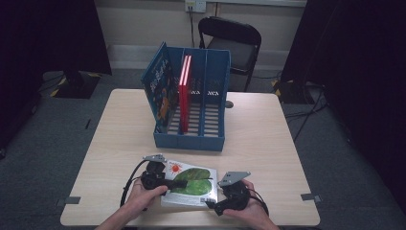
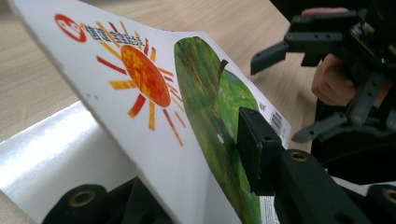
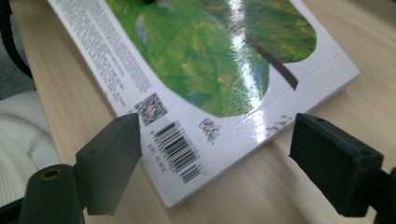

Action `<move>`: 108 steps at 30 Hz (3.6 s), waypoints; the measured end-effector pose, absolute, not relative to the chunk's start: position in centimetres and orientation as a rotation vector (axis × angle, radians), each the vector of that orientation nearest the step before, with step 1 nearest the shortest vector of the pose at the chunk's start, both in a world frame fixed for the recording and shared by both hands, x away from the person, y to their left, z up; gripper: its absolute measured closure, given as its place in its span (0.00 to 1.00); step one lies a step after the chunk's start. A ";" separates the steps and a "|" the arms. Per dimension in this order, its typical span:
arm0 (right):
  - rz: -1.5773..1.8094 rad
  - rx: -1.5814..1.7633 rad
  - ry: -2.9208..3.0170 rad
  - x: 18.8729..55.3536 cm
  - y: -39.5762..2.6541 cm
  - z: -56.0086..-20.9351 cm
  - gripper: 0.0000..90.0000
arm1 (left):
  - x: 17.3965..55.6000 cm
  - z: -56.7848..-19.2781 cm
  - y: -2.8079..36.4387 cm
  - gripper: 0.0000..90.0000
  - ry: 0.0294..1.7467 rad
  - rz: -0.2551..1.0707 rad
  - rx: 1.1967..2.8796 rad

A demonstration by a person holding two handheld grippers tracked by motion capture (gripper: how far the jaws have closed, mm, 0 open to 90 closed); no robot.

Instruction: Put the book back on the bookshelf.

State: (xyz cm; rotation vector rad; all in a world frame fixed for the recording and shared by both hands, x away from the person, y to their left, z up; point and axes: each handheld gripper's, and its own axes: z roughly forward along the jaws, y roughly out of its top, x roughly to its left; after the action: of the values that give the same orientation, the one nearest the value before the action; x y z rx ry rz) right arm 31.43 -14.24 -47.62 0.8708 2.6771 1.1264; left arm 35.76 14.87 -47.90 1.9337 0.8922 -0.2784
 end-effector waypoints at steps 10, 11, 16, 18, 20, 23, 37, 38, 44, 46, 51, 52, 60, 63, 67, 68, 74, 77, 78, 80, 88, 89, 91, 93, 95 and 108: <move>1.161 0.968 2.668 32.7 -14.3 -48.0 0.14 | 34.5 -46.6 14.6 0.77 0.787 -0.179 1.966; 1.161 0.968 2.668 32.7 -14.3 -48.0 0.14 | 34.5 -46.6 14.6 0.77 0.787 -0.179 1.966; 1.189 0.999 2.662 33.1 -14.5 -48.1 0.12 | 34.1 -46.4 14.6 0.78 0.740 -0.160 1.972; 1.198 1.021 2.667 33.4 -14.6 -48.2 0.11 | 34.0 -46.4 14.6 0.78 0.717 -0.151 1.985; 1.215 1.034 2.683 33.8 -14.6 -48.3 0.11 | 33.9 -46.4 14.6 0.78 0.698 -0.147 1.995; 1.226 1.031 2.691 34.0 -14.5 -48.3 0.11 | 33.9 -46.4 14.6 0.78 0.688 -0.143 2.004; 1.274 0.922 2.533 33.1 -15.1 -45.9 0.28 | 34.4 -46.3 15.0 0.82 0.696 -0.059 2.008; 1.287 0.914 2.521 33.1 -15.2 -45.7 0.29 | 34.5 -46.4 15.1 0.82 0.703 -0.064 1.996; 1.328 0.898 2.504 32.9 -15.3 -45.1 0.34 | 35.0 -46.5 15.6 0.81 0.710 -0.071 1.997; 1.340 0.895 2.501 32.9 -15.4 -44.9 0.36 | 35.1 -46.5 15.7 0.81 0.708 -0.065 1.999; 1.374 0.885 2.478 32.8 -15.6 -44.2 0.37 | 35.1 -46.6 15.9 0.80 0.706 -0.046 2.002; 1.376 0.883 2.479 32.8 -15.7 -44.1 0.39 | 35.1 -46.6 15.9 0.80 0.705 -0.043 2.004; 1.386 0.861 2.475 32.7 -16.2 -43.7 0.46 | 35.0 -46.6 16.1 0.76 0.683 -0.046 2.007; 1.389 0.851 2.478 32.8 -16.3 -43.6 0.50 | 35.0 -46.6 16.1 0.76 0.674 -0.044 2.016; 1.387 0.841 2.469 32.9 -16.3 -43.2 0.50 | 34.9 -46.6 16.0 0.76 0.680 -0.034 2.018; 1.392 0.837 2.467 33.0 -16.3 -43.0 0.50 | 35.0 -46.7 16.1 0.76 0.680 -0.033 2.020; 1.416 0.756 2.461 32.7 -15.8 -42.0 0.50 | 35.2 -47.0 15.8 0.75 0.700 -0.006 2.052; 1.402 0.749 2.473 33.0 -15.6 -42.3 0.51 | 35.1 -46.9 15.7 0.74 0.696 0.000 2.058; 1.402 0.749 2.473 33.0 -15.6 -42.3 0.51 | 35.1 -46.9 15.7 0.74 0.696 0.000 2.058; 1.382 0.728 2.502 33.4 -15.2 -42.5 0.52 | 35.1 -47.0 15.7 0.73 0.700 0.006 2.058; 1.332 0.691 2.518 34.5 -13.7 -43.4 0.61 | 35.1 -47.2 15.9 0.73 0.714 0.010 2.057; 1.342 0.692 2.510 34.5 -13.7 -43.5 0.61 | 35.1 -47.2 16.0 0.73 0.713 0.010 2.060; 1.350 0.693 2.511 34.6 -13.8 -43.5 0.62 | 35.1 -47.2 16.0 0.72 0.714 0.014 2.060; 1.351 0.680 2.508 34.5 -13.9 -43.6 0.64 | 34.9 -47.0 16.2 0.69 0.737 0.051 2.061; 1.349 0.671 2.504 34.4 -13.9 -43.6 0.65 | 34.9 -46.7 16.5 0.67 0.747 0.066 2.055; 1.363 0.678 2.495 34.3 -14.3 -43.6 0.69 | 35.5 -45.9 19.5 0.47 0.865 0.114 2.012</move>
State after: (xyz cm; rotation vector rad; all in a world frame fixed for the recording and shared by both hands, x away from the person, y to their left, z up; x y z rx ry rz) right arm 34.28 -14.27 -43.63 0.6784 2.4951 1.3632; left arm 35.48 19.45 -45.92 2.0116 0.8650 0.1136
